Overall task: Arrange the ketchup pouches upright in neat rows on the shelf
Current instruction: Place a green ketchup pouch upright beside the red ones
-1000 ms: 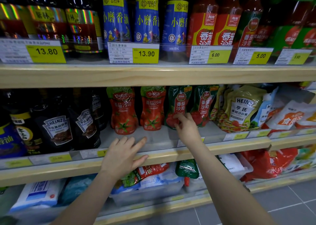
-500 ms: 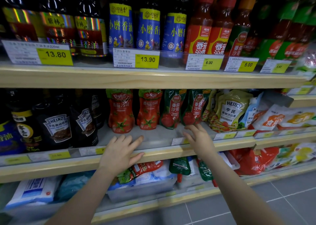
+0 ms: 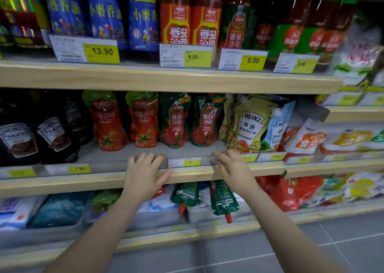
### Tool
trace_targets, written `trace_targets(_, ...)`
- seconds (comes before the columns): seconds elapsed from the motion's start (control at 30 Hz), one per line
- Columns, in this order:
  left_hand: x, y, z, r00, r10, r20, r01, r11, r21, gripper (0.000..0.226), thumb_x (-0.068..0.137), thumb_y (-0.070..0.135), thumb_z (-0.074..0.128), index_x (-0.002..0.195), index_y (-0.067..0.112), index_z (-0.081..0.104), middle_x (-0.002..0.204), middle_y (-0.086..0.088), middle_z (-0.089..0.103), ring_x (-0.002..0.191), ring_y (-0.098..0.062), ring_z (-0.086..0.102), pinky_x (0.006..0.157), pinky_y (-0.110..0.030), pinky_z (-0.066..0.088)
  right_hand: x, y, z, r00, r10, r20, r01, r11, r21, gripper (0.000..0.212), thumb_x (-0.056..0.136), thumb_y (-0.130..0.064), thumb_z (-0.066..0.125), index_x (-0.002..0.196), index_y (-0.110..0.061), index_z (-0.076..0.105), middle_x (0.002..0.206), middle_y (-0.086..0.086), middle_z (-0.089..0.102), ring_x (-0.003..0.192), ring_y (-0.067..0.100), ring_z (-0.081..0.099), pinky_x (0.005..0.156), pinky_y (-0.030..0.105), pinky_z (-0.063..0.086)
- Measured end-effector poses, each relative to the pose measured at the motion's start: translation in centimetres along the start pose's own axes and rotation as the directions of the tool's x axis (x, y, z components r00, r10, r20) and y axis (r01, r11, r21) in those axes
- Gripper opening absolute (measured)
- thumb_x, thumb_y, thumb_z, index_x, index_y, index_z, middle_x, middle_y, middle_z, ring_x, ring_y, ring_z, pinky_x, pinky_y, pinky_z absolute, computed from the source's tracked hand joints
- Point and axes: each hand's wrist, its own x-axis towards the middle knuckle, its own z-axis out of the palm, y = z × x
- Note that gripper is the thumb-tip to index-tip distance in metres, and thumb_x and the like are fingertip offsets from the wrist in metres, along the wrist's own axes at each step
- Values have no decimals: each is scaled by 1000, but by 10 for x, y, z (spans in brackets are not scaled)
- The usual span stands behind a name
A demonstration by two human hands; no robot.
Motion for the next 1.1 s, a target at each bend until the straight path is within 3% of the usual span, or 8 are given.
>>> trace_targets(0.1,2,18,1,989,-149,10,149,989,5,45,84,53,36,88,18,63,78,-4,58,77,-28,56,74,-41,36,-1,12,-5,997,-69,27,68,997,40,42,88,-4,47,128,-13,53,108,9,56,103,26,45,92,35,37)
trace_targets(0.3,6,28,-5,970,-244,21,244,970,-11,44,83,53,38,81,16,61,74,-4,55,75,-28,55,77,-43,40,3,24,-11,984,-155,86,144,982,122,48,86,0,44,132,-14,47,113,7,54,107,26,43,96,31,32)
trace_targets(0.53,16,54,29,991,-121,-47,123,992,25,40,84,55,42,84,18,54,78,-3,54,76,-26,51,77,-39,30,-5,35,0,969,-244,31,237,960,153,53,81,3,48,132,-9,47,128,8,52,122,25,42,112,43,26)
trace_targets(0.63,14,50,46,980,-81,-179,101,990,102,41,86,53,42,89,15,55,80,-7,52,76,-28,47,79,-40,31,-29,50,8,978,-210,23,200,956,216,50,88,-1,49,136,-15,43,146,-5,30,140,10,17,117,22,7)
trace_targets(0.73,13,47,53,965,-39,-259,76,988,137,42,88,52,41,94,13,55,82,-9,53,77,-29,45,81,-43,32,-69,67,21,985,-168,36,156,961,228,51,89,-6,55,137,-18,43,150,-7,24,142,5,11,114,16,9)
trace_targets(0.9,10,46,58,930,-16,-367,47,996,74,41,91,48,44,100,11,58,83,-11,54,79,-29,43,84,-44,33,-109,83,60,990,-52,132,21,974,227,66,79,-28,70,137,-25,41,149,-11,21,141,10,14,115,34,21)
trace_targets(1.0,9,47,60,924,-28,-382,56,996,65,39,91,47,47,101,11,58,85,-11,54,80,-29,43,85,-44,32,-113,86,88,959,0,282,-26,996,90,83,74,-38,73,143,-30,28,150,-14,4,142,10,0,119,39,6)
trace_targets(1.1,9,47,62,928,-45,-371,73,995,62,39,91,47,47,102,11,57,85,-11,53,80,-29,43,86,-44,32,-115,83,106,963,41,267,-35,999,-29,78,80,-22,68,144,-32,25,153,-13,3,143,12,-2,119,39,9)
